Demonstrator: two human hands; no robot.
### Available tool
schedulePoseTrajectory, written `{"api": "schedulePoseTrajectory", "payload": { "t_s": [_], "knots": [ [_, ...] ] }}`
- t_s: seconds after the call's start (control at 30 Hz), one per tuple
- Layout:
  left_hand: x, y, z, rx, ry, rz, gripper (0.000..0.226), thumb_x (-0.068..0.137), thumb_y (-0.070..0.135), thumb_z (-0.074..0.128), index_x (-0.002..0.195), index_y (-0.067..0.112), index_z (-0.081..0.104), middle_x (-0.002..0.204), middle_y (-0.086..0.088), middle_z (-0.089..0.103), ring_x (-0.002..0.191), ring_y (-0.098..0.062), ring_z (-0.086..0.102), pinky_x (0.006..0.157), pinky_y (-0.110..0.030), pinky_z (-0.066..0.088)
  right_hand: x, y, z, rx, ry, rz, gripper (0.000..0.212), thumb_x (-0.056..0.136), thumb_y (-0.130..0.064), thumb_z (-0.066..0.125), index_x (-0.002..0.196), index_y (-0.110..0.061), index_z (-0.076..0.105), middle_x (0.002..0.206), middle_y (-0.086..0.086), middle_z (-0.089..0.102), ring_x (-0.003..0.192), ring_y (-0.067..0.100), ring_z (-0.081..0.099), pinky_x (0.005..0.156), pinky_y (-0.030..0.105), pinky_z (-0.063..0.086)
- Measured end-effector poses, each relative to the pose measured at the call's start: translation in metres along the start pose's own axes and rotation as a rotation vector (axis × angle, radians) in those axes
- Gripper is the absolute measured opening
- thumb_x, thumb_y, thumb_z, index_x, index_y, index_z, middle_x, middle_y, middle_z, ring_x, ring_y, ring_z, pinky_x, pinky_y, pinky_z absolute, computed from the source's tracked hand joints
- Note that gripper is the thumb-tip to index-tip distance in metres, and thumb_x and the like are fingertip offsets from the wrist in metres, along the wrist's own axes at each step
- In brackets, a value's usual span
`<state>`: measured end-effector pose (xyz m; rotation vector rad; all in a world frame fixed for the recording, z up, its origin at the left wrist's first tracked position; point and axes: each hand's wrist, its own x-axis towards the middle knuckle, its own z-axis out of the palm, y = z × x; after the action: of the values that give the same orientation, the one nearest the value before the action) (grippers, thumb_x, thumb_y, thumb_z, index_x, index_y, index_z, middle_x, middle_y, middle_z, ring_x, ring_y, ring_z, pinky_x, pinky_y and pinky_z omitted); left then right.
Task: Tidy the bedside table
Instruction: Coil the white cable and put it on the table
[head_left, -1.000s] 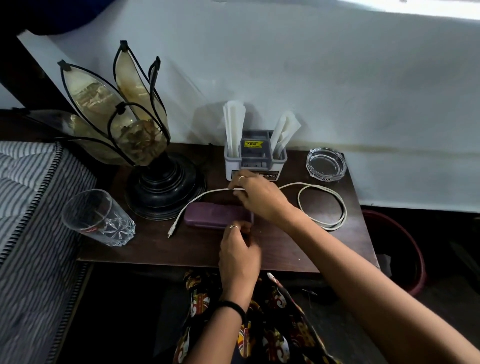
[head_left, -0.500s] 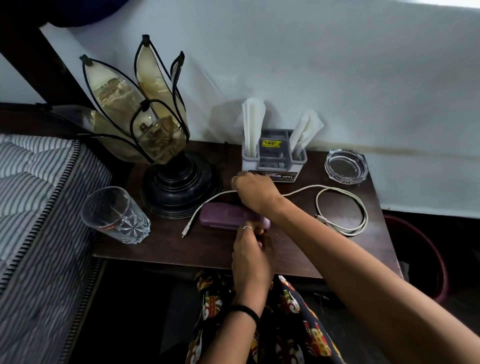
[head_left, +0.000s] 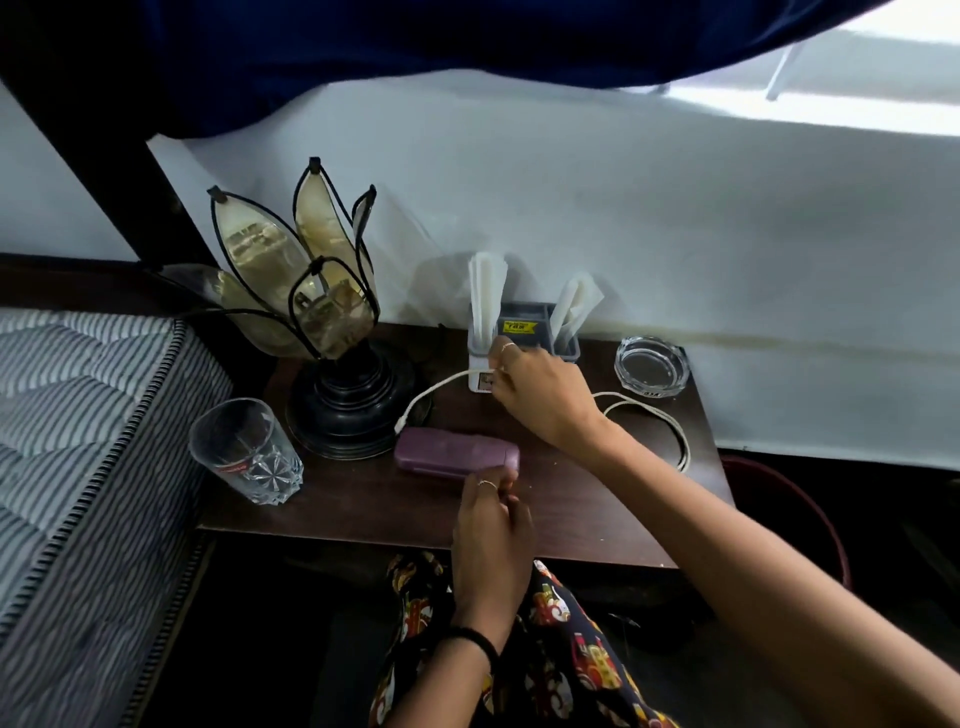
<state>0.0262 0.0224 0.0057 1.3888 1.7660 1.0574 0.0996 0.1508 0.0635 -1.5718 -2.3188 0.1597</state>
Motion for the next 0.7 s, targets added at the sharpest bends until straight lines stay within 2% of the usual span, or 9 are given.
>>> {"api": "schedulePoseTrajectory", "payload": {
  "t_s": [0.1, 0.13, 0.23, 0.3, 0.47, 0.53, 0.6, 0.63, 0.7],
  "knots": [
    [-0.012, 0.011, -0.012, 0.037, 0.057, 0.096, 0.031, 0.085, 0.007, 0.056, 0.112, 0.021, 0.053, 0.113, 0.012, 0.044, 0.097, -0.008, 0.056, 0.076, -0.011, 0.043, -0.023, 0.002, -0.021, 0.019, 0.049, 0.026, 0.016, 0.091, -0.025, 0.045, 0.103, -0.015, 0.051, 0.1, 0.008, 0.069, 0.086, 0.038, 0.065, 0.06, 0.036, 0.04],
    [-0.016, 0.014, -0.018, 0.042, 0.092, 0.12, 0.033, 0.083, 0.006, 0.057, 0.114, 0.019, 0.052, 0.115, 0.011, 0.042, 0.1, -0.01, 0.055, 0.079, -0.013, 0.042, -0.031, 0.003, -0.03, 0.028, 0.07, 0.041, 0.014, 0.091, -0.026, 0.045, 0.101, -0.017, 0.05, 0.1, 0.007, 0.069, 0.085, 0.038, 0.065, 0.06, 0.037, 0.042],
    [-0.021, 0.025, -0.037, 0.019, 0.188, 0.162, 0.042, 0.079, 0.0, 0.06, 0.117, 0.013, 0.048, 0.126, -0.003, 0.042, 0.114, -0.021, 0.051, 0.098, -0.033, 0.043, -0.059, 0.008, -0.055, 0.052, 0.163, 0.063, 0.013, 0.091, -0.029, 0.047, 0.101, -0.021, 0.05, 0.097, 0.006, 0.07, 0.082, 0.036, 0.066, 0.06, 0.037, 0.045],
    [-0.024, 0.036, -0.05, 0.027, 0.197, 0.173, 0.05, 0.079, 0.004, 0.064, 0.125, 0.012, 0.045, 0.133, -0.005, 0.039, 0.123, -0.022, 0.045, 0.105, -0.038, 0.039, -0.08, 0.009, -0.073, 0.073, 0.211, 0.075, 0.011, 0.091, -0.028, 0.048, 0.1, -0.022, 0.049, 0.095, 0.004, 0.07, 0.082, 0.035, 0.065, 0.06, 0.037, 0.045],
    [-0.033, 0.065, -0.066, 0.14, -0.004, 0.276, 0.061, 0.086, 0.033, 0.063, 0.139, 0.013, 0.038, 0.145, -0.004, 0.037, 0.134, -0.018, 0.032, 0.109, -0.035, 0.029, -0.129, 0.009, -0.113, 0.144, 0.27, 0.11, 0.011, 0.09, -0.027, 0.051, 0.101, -0.025, 0.05, 0.092, -0.002, 0.067, 0.084, 0.029, 0.062, 0.065, 0.036, 0.046],
    [-0.039, 0.074, -0.068, 0.157, -0.065, 0.31, 0.052, 0.09, 0.037, 0.057, 0.135, 0.016, 0.044, 0.137, -0.001, 0.047, 0.129, -0.016, 0.039, 0.108, -0.036, 0.033, -0.145, 0.009, -0.126, 0.185, 0.297, 0.111, 0.01, 0.091, -0.025, 0.053, 0.1, -0.025, 0.051, 0.087, -0.006, 0.065, 0.078, 0.024, 0.059, 0.063, 0.032, 0.042],
    [-0.049, 0.084, -0.07, 0.098, -0.098, 0.358, 0.032, 0.093, 0.032, 0.053, 0.121, 0.017, 0.057, 0.116, -0.001, 0.063, 0.111, -0.015, 0.055, 0.096, -0.035, 0.045, -0.161, 0.008, -0.14, 0.217, 0.334, 0.127, 0.01, 0.09, -0.023, 0.054, 0.099, -0.025, 0.052, 0.081, -0.01, 0.06, 0.071, 0.02, 0.054, 0.062, 0.03, 0.039],
    [-0.055, 0.09, -0.072, 0.046, -0.127, 0.368, 0.022, 0.094, 0.029, 0.051, 0.111, 0.018, 0.061, 0.102, 0.001, 0.067, 0.098, -0.011, 0.061, 0.087, -0.031, 0.049, -0.168, 0.008, -0.147, 0.229, 0.351, 0.136, 0.009, 0.09, -0.023, 0.054, 0.098, -0.026, 0.052, 0.079, -0.011, 0.059, 0.067, 0.017, 0.052, 0.062, 0.032, 0.041],
    [-0.067, 0.1, -0.075, -0.077, -0.212, 0.365, 0.014, 0.096, 0.025, 0.05, 0.096, 0.019, 0.063, 0.079, 0.006, 0.067, 0.075, -0.002, 0.063, 0.07, -0.016, 0.048, -0.181, 0.007, -0.159, 0.257, 0.375, 0.158, 0.007, 0.091, -0.024, 0.055, 0.096, -0.026, 0.052, 0.076, -0.012, 0.058, 0.062, 0.015, 0.05, 0.063, 0.037, 0.046]
  ]
}}
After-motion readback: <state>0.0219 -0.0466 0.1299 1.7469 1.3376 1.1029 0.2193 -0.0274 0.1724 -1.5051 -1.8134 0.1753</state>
